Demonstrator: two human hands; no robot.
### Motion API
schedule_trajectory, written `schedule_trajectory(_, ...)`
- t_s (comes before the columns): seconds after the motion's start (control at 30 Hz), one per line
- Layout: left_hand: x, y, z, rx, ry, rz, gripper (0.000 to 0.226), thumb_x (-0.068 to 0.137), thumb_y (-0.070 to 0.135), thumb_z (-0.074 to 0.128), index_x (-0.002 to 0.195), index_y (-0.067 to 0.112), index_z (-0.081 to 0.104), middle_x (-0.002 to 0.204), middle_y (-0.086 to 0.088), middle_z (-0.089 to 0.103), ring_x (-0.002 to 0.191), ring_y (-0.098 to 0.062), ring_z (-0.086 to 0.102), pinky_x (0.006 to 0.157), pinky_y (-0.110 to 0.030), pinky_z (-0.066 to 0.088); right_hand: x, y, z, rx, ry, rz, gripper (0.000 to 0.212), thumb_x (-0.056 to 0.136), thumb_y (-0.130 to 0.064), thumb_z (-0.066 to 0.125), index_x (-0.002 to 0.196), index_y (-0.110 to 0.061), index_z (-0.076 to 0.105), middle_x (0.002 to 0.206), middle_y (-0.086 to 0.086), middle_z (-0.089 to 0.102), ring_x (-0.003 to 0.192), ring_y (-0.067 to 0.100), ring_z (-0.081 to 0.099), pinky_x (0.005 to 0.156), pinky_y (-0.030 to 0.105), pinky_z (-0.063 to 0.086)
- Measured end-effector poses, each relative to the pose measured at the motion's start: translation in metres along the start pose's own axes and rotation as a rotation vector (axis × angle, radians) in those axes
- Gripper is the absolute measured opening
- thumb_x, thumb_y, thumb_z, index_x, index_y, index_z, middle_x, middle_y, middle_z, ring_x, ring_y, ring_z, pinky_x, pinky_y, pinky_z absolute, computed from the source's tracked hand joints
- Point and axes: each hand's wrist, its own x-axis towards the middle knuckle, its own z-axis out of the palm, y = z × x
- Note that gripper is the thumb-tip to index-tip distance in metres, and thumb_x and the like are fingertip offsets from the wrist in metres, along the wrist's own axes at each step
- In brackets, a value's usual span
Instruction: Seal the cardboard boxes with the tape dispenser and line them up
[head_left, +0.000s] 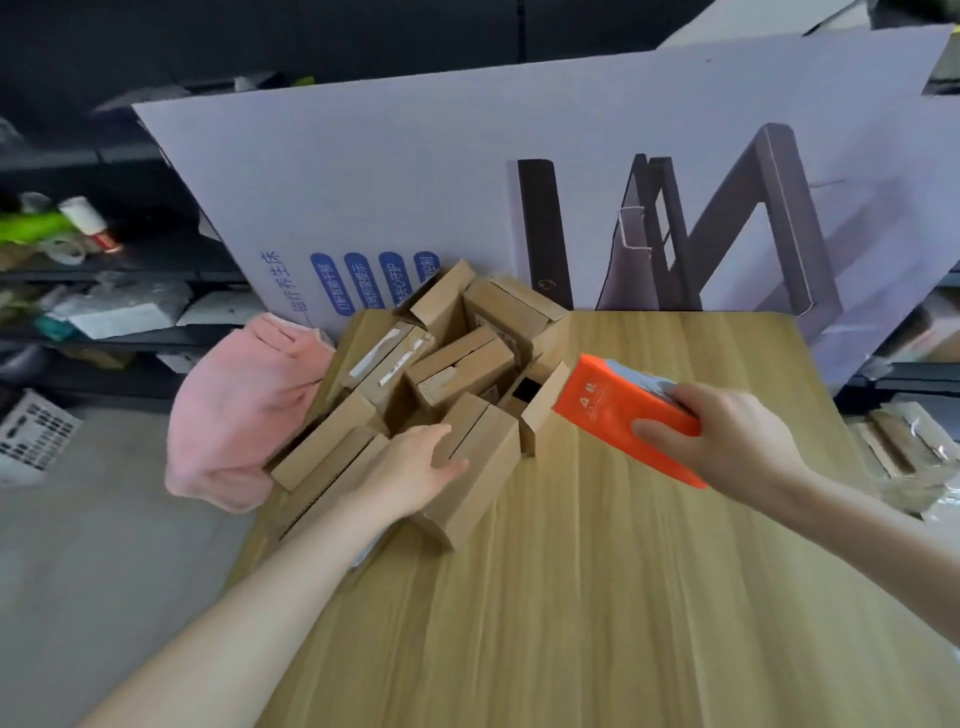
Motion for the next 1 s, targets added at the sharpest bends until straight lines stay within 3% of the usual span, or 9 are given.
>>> schedule_trajectory(0.3,0.002,0.02,0.02,-0.077,0.083,-0.122,0.062,0.093,0.046,0.054,0.147,0.021,0.035,0.151,-0.001,0.036,0.137,-0.019,0.036,0.112,-0.038,0.032,0.031,0.018,-0.002,0.016,-0.088,-0.074,0.019,0.085,-0.049,0.061,0.078,-0.034,0.052,0.067,-0.018,0.056,0.062,0.0,0.052,0.047,0.024,0.031)
schedule_trajectory(0.53,0.032,-0.011,0.037,-0.153,0.087,-0.137,0.065,0.091,0.048,0.055,0.147,0.022,0.034,0.151,-0.002,0.036,0.138,-0.021,0.035,0.111,-0.041,0.033,0.049,0.003,0.022,-0.105,-0.049,-0.099,0.028,0.084,-0.052,0.058,0.092,-0.026,0.06,0.074,-0.01,0.06,0.066,0.015,0.057,0.048,0.026,0.037)
schedule_trajectory(0.63,0.049,-0.021,0.055,-0.128,0.136,-0.143,0.074,0.09,0.049,0.055,0.15,0.017,0.025,0.156,-0.006,0.026,0.144,-0.024,0.023,0.116,-0.043,0.026,0.051,-0.007,0.037,-0.101,-0.041,-0.061,0.025,0.085,-0.049,0.059,0.089,-0.025,0.06,0.069,-0.012,0.056,0.063,0.014,0.054,0.048,0.026,0.036)
schedule_trajectory(0.8,0.081,-0.022,0.088,-0.036,0.127,-0.246,0.114,0.075,0.067,0.061,0.152,0.01,0.0,0.16,-0.012,0.002,0.147,-0.03,0.004,0.119,-0.048,0.008,0.042,-0.014,0.061,-0.066,-0.046,0.023,0.023,0.085,-0.048,0.06,0.088,-0.026,0.06,0.068,-0.013,0.056,0.061,0.003,0.051,0.048,0.025,0.034)
schedule_trajectory(0.87,0.088,-0.025,0.103,0.03,0.151,-0.247,0.117,0.072,0.07,0.059,0.152,0.007,0.001,0.16,-0.014,0.004,0.147,-0.031,0.004,0.118,-0.05,0.003,0.034,-0.012,0.069,-0.037,-0.046,0.067,0.024,0.084,-0.049,0.06,0.09,-0.025,0.061,0.071,-0.012,0.059,0.064,0.006,0.054,0.05,0.025,0.038)
schedule_trajectory(1.0,0.081,-0.026,0.124,0.133,0.28,-0.167,0.108,0.074,0.065,0.057,0.151,0.007,0.01,0.157,-0.013,0.016,0.145,-0.029,0.014,0.119,-0.047,0.006,0.018,-0.001,0.077,-0.01,-0.04,0.123,0.026,0.082,-0.046,0.062,0.088,-0.021,0.062,0.071,-0.008,0.062,0.066,0.011,0.058,0.052,0.027,0.041)
